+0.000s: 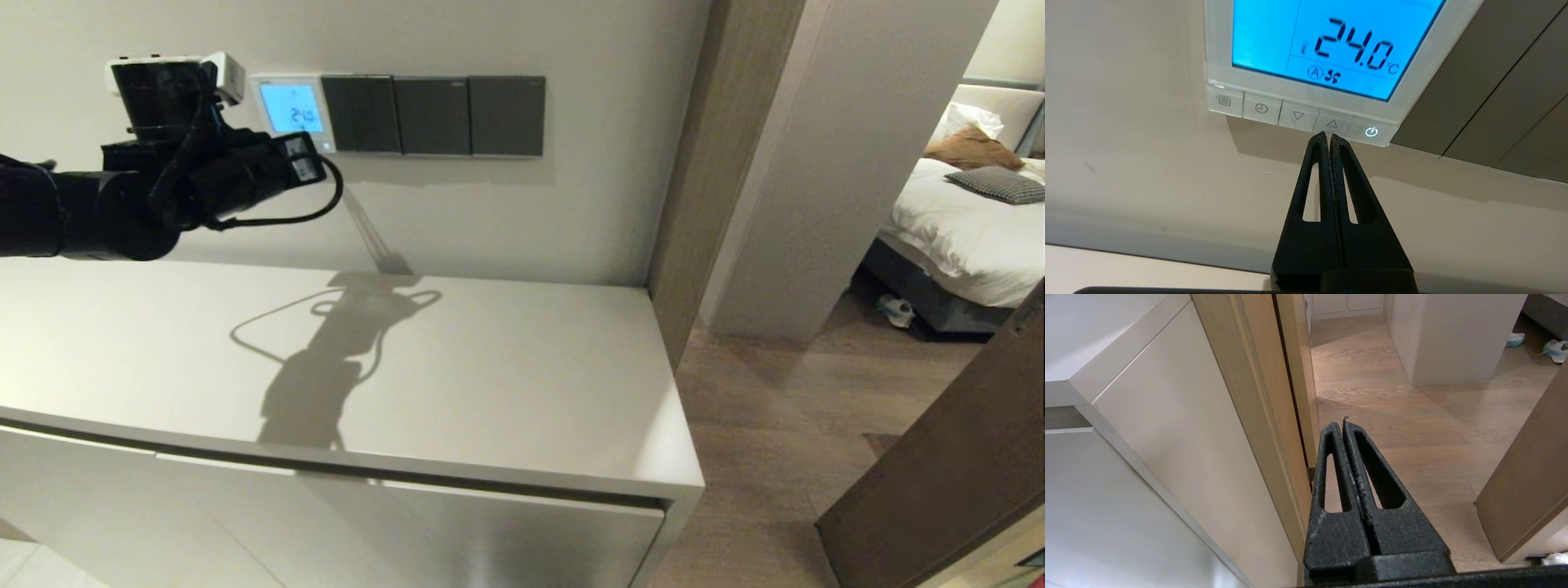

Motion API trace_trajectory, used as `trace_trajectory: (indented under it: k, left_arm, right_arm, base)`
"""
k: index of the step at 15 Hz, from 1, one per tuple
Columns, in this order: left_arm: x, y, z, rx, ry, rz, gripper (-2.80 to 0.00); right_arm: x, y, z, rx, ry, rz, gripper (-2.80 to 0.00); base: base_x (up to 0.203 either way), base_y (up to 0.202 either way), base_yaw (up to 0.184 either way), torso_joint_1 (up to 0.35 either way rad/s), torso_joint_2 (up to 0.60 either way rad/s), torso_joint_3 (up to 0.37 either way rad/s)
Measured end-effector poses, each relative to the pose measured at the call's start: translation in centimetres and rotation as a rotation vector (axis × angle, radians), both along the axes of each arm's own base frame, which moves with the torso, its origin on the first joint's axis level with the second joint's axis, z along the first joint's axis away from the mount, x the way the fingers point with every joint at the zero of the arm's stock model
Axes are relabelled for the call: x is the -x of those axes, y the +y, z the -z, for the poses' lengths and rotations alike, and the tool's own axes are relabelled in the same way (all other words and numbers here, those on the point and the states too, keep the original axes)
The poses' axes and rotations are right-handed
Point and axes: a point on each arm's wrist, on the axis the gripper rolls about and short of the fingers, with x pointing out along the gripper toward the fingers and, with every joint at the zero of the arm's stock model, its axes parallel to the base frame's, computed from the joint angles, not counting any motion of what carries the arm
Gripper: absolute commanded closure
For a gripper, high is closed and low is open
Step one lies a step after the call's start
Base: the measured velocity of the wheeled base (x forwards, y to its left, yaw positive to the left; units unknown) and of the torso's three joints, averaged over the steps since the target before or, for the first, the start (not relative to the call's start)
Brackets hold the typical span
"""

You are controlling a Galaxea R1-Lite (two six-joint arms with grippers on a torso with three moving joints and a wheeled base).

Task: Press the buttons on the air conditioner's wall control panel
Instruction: Press the temperature increase button

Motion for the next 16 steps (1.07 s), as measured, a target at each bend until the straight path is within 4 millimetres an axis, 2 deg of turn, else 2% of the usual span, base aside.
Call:
trace_trajectory:
  k: [8, 16]
  left_arm:
    - [-0.40, -0.17, 0.19, 0.000, 0.001, 0.001, 0.00]
    - [0.39, -0.06, -0.29, 0.003, -0.012, -0.001, 0.00]
  right_arm:
    - [0.00, 0.00, 0.00, 0.000, 0.000, 0.000, 0.00]
    - [0.00, 0.00, 0.00, 0.000, 0.000, 0.000, 0.00]
  base:
    - [0.000, 0.000, 0.000, 0.000, 0.00, 0.000]
    - [0.000, 0.000, 0.000, 0.000, 0.00, 0.000]
